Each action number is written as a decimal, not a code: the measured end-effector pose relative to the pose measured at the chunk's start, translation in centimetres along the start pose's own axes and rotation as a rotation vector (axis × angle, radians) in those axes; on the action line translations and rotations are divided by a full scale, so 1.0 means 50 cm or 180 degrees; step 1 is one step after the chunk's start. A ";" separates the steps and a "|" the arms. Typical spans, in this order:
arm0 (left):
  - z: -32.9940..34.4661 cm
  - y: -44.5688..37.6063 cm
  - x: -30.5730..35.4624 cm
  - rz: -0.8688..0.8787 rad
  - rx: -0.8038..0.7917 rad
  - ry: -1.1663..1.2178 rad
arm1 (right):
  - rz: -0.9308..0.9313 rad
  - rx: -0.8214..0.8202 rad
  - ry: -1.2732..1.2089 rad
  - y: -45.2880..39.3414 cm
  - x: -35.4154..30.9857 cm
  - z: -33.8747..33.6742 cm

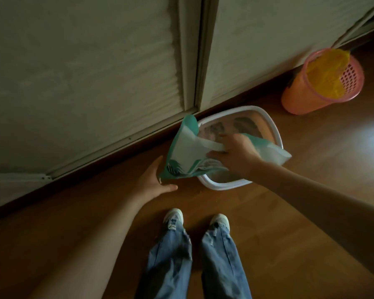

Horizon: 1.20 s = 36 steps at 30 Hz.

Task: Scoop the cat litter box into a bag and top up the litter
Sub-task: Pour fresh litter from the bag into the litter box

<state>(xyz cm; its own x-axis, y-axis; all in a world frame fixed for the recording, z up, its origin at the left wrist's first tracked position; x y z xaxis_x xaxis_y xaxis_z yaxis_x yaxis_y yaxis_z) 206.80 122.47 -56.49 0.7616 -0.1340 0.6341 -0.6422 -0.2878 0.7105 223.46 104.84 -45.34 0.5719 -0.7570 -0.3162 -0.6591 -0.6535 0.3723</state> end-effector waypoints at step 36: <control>0.066 -0.001 0.070 0.0457 0.0480 -0.2203 | 0.0551 0.0085 -0.1165 -0.055 0.196 0.015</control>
<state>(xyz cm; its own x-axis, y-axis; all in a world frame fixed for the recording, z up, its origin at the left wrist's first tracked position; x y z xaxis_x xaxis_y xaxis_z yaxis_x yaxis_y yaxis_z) 209.80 118.89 -55.30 0.5834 -0.7359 0.3437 -0.7590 -0.3434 0.5531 230.50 99.23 -50.12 0.2429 -0.8042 -0.5425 -0.7455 -0.5125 0.4261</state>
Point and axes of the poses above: each hand's wrist, its own y-axis away from the middle knuckle, its own z-axis out of the palm, x = y × z, the point moved 2 cm from there along -y, towards the middle knuckle, and after that the axes turned 12 degrees about y, right-handed, at the moved point
